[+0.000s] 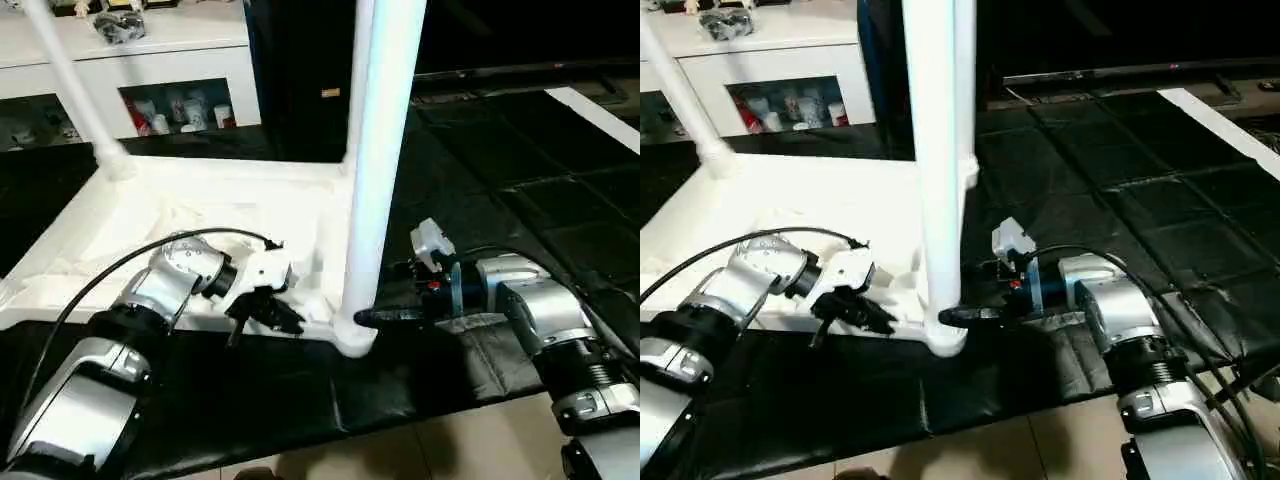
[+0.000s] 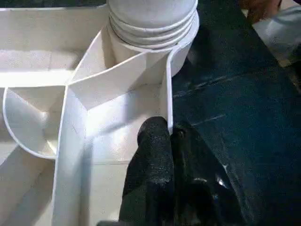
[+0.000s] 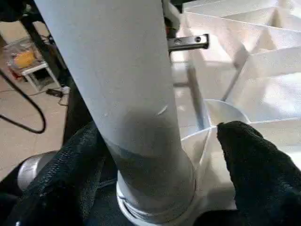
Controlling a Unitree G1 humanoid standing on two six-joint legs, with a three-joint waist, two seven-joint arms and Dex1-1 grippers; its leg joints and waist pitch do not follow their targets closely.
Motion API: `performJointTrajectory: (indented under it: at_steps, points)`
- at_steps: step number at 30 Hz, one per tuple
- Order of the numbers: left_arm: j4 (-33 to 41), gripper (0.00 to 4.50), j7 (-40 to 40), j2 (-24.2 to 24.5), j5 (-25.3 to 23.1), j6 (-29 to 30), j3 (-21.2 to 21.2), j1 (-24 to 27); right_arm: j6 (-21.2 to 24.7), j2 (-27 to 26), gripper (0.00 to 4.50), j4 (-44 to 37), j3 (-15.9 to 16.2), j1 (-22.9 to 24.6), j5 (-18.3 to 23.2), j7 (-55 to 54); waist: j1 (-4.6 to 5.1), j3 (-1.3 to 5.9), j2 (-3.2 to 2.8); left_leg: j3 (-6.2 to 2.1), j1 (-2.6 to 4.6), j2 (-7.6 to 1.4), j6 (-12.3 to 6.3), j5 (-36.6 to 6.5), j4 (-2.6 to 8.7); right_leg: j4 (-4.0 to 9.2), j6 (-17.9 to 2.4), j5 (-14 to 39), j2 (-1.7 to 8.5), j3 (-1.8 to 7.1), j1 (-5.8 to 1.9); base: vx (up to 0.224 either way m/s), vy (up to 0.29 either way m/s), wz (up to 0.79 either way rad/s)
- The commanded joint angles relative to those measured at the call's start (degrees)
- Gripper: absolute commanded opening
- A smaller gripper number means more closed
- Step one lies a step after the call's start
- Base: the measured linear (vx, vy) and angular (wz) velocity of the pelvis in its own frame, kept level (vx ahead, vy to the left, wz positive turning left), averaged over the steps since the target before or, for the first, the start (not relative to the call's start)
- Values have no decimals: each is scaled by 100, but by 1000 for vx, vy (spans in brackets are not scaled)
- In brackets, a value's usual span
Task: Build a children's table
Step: Rotate leg to tighten
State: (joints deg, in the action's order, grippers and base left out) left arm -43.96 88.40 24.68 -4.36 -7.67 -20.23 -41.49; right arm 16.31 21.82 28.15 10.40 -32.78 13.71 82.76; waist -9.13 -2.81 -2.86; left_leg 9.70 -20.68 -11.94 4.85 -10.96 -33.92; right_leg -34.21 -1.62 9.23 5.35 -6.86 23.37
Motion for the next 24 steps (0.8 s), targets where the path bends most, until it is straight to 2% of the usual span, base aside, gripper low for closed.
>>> performJointTrajectory:
  at_steps: [1,2,4,6,8,10,12,13,18,22,24]
  points:
    - [258,0,266,-47,70,-96,-132,-32,64,-7,358,-91,105,-19,48,115,27,442,47,-4,30,-176,-379,-810,362,328,-1194,1173,373,328,-346,0,0,0]
    - [258,0,267,-55,65,-98,-128,-32,69,-3,337,-92,140,-15,42,143,23,444,46,-5,29,-176,-377,-793,360,326,-1189,1158,369,328,-345,0,0,0]
    - [244,0,261,-65,55,-114,-123,-36,57,-8,325,-81,185,-6,26,161,12,446,29,-8,33,-173,-370,-781,358,325,-1181,1163,370,328,-344,0,0,0]
    - [244,0,245,-61,56,-127,-133,-34,42,-15,316,-71,215,2,7,180,4,450,43,-7,29,-173,-362,-770,356,323,-1172,1138,371,330,-347,0,0,0]
    - [240,0,225,-59,54,-136,-140,-35,60,-26,290,-88,232,9,0,196,-2,454,32,-8,33,-171,-348,-777,355,324,-1163,1128,368,328,-348,0,0,0]
    - [233,0,202,-65,47,-138,-140,-37,79,-29,281,-107,241,13,4,215,1,452,37,-7,27,-167,-353,-774,353,320,-1170,1091,360,325,-349,0,0,0]
    - [219,0,175,-75,35,-143,-135,-43,104,-27,277,-128,257,11,25,231,1,454,16,-9,31,-167,-348,-785,352,324,-1167,1111,363,325,-349,0,0,0]
    - [205,0,160,-81,26,-149,-131,-48,116,-24,254,-141,269,13,43,237,4,454,20,-8,34,-169,-340,-795,353,328,-1165,1120,360,324,-347,0,0,0]
    - [179,0,98,-91,11,-151,-115,-60,151,-26,220,-187,279,34,71,263,-2,453,34,-9,26,-166,-350,-758,351,315,-1175,1057,359,324,-352,0,0,0]
    - [148,0,-111,-124,-25,20,-71,-62,167,-189,214,-216,156,82,147,-18,-4,450,25,-8,30,-164,-318,-820,352,333,-1131,1197,365,326,-347,0,0,0]
    - [59,0,-521,-274,-28,367,47,-127,93,-369,211,-127,114,107,-53,-655,6,431,36,-4,26,-162,-266,-898,364,353,-1080,1371,367,328,-350,0,0,0]
